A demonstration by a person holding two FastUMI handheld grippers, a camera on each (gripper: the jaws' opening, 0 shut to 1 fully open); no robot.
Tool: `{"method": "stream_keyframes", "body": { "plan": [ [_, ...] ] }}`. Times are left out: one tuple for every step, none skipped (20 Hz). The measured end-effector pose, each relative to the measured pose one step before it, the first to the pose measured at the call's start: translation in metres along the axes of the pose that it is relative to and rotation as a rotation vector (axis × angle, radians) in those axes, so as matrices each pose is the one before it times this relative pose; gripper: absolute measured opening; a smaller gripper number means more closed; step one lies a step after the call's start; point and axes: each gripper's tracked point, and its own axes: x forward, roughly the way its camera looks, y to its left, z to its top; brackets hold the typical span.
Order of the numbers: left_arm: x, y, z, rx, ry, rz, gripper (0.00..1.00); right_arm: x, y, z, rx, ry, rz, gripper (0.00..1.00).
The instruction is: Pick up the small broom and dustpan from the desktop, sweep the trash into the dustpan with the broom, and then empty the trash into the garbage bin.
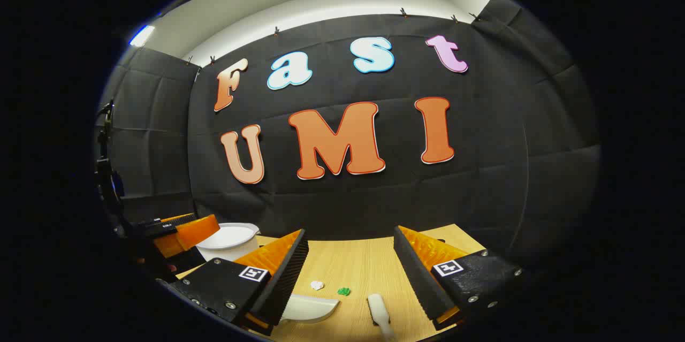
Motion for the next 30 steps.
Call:
{"method": "stream_keyframes", "body": {
  "plan": [
    [0.00072, -0.00006, -0.00212, -0.0012, 0.00487, 0.00062, 0.95, -0.00028, 0.00029, -0.00047, -0.00153, 0.00414, 0.00055, 0.85],
    [0.00057, 0.00085, -0.00028, -0.00181, 0.00443, 0.00162, 0.95, 0.00091, 0.00057, -0.00164, -0.00207, 0.00719, 0.0014, 0.96],
    [0.00005, 0.00041, -0.00134, -0.00146, 0.00289, 0.00121, 0.95, 0.0012, -0.00058, -0.00252, -0.00414, 0.00796, -0.00029, 0.96],
    [0.00041, 0.00068, -0.00019, -0.00257, 0.00044, 0.00093, 0.95, 0.00052, 0.001, -0.00236, -0.00383, 0.00882, 0.0031, 0.96],
    [-0.0002, 0.00024, 0.00049, -0.00077, -0.00066, 0.00202, 0.95, 0.00085, 0.00105, -0.00024, -0.00063, 0.0037, 0.00365, 0.96],
    [0.00013, 0.00124, 0.00163, -0.00029, -0.00476, 0.00401, 0.95, -0.00018, 0.00091, 0.00118, 0.0012, -0.00198, 0.0027, 0.96],
    [0.00034, 0.0012, 0.00134, 0.00013, -0.0041, 0.00205, 0.95, 0.00059, 0.00059, 0.00077, 0.0003, -0.00252, 0.00174, 0.96],
    [-0.00012, -0.00092, 0.00201, -0.00534, -0.00482, -0.0033, 0.95, 0.00073, 0.00033, 0.00082, -0.00152, -0.00307, -0.00011, 0.96],
    [-0.00054, -0.00443, 0.00088, -0.01738, -0.00636, -0.01597, 0.95, -0.00075, 0.0002, 0.001, -0.00218, -0.00453, -0.00227, 0.96],
    [-0.00192, -0.00302, 0.00545, -0.01781, -0.01339, -0.01185, 0.94, -0.0008, -0.00129, 0.00215, 0.00022, -0.00976, -0.0043, 0.96],
    [-0.00151, -0.00088, 0.00386, -0.00928, -0.01728, -0.00342, 0.95, -0.00022, -0.00101, 0.00511, 0.00136, -0.02134, -0.00369, 0.97],
    [-0.00121, 0.00036, 0.00612, 0.00156, -0.02012, 0.00321, 0.95, -0.00107, 0.00018, 0.00478, 0.0035, -0.01664, -0.00159, 0.96],
    [-0.00099, 0.0019, 0.00204, 0.01104, -0.01186, 0.00509, 0.95, -0.00001, 0.00067, 0.0027, 0.0045, -0.01469, 0.0007, 0.96],
    [-0.00082, -0.00084, 0.00196, 0.01201, -0.00224, -0.00244, 0.95, -0.0004, 0.00159, 0.00107, 0.00174, -0.00369, 0.00217, 0.96],
    [0.00042, -0.00191, -0.00022, 0.00799, 0.0035, -0.00251, 0.95, 0.00059, 0.00095, -0.00041, -0.00099, 0.00139, 0.00261, 0.96],
    [-0.00013, 0.00006, -0.00069, 0.00171, 0.0038, 0.00063, 0.95, -0.00075, 0.00106, -0.00055, -0.00052, 0.00354, 0.00264, 0.96],
    [-0.00055, 0.00011, 0.00101, -0.00391, -0.00029, -0.00138, 0.95, -0.00064, 0.00046, -0.00053, 0.00071, 0.0031, 0.00227, 0.96],
    [-0.0003, 0.00088, 0.00018, -0.00286, 0.00088, 0.00251, 0.95, -0.00144, 0.00053, 0.00005, 0.00116, -0.00069, 0.00008, 0.96],
    [-0.0001, 0.00053, -0.00183, 0.00361, 0.0042, 0.0011, 0.95, -0.0011, -0.00044, 0.00216, 0.00012, -0.00359, -0.00094, 0.96],
    [-0.00021, 0.00085, -0.00126, 0.00817, 0.00644, 0.00201, 0.95, -0.00072, 0.00008, 0.00209, -0.00232, -0.004, -0.00102, 0.96],
    [-0.0018, 0.00076, -0.00128, 0.01211, 0.00435, 0.00206, 0.95, -0.00032, 0.00016, 0.00044, -0.00401, -0.00426, -0.00167, 0.96],
    [-0.00103, -0.0001, 0.00074, 0.0083, 0.00121, 0.00103, 0.95, -0.00051, 0.0001, 0.00166, -0.00508, -0.00392, -0.00365, 0.96],
    [-0.00018, -0.00166, -0.001, 0.00414, 0.00271, -0.00345, 0.95, -0.00264, 0.00007, 0.00145, -0.0042, -0.00392, -0.00237, 0.96],
    [-0.00199, -0.00084, -0.00052, -0.00047, 0.00361, -0.00314, 0.95, -0.00045, -0.00012, 0.00029, -0.0031, 0.0014, -0.00092, 0.96],
    [-0.00139, -0.00004, -0.00274, -0.004, 0.00609, -0.00214, 0.95, -0.00036, 0.00113, -0.00173, -0.00116, 0.00516, 0.00088, 0.96],
    [-0.00035, -0.00149, -0.00211, -0.00794, 0.00933, -0.00303, 0.95, -0.00175, -0.00001, -0.00229, 0.00222, 0.00694, 0.0009, 0.96],
    [-0.00132, 0.00077, -0.00182, -0.00776, 0.004, 0.00175, 0.95, -0.00182, 0.00001, -0.00182, 0.00245, 0.00434, -0.00118, 0.96],
    [-0.00103, 0.00416, -0.00087, -0.00167, 0.00701, 0.01793, 0.94, -0.00173, -0.00407, 0.00089, 0.00088, -0.00493, -0.01556, 0.96],
    [-0.00097, 0.00191, -0.00117, 0.00171, 0.00729, 0.00415, 0.95, -0.00095, -0.00208, 0.00307, 0.00464, -0.00696, -0.00372, 0.96],
    [-0.00136, -0.0029, 0.00019, -0.00555, 0.00007, -0.01074, 0.95, -0.00118, 0.00099, 0.00246, 0.0074, -0.00553, 0.00281, 0.96]
  ]
}}
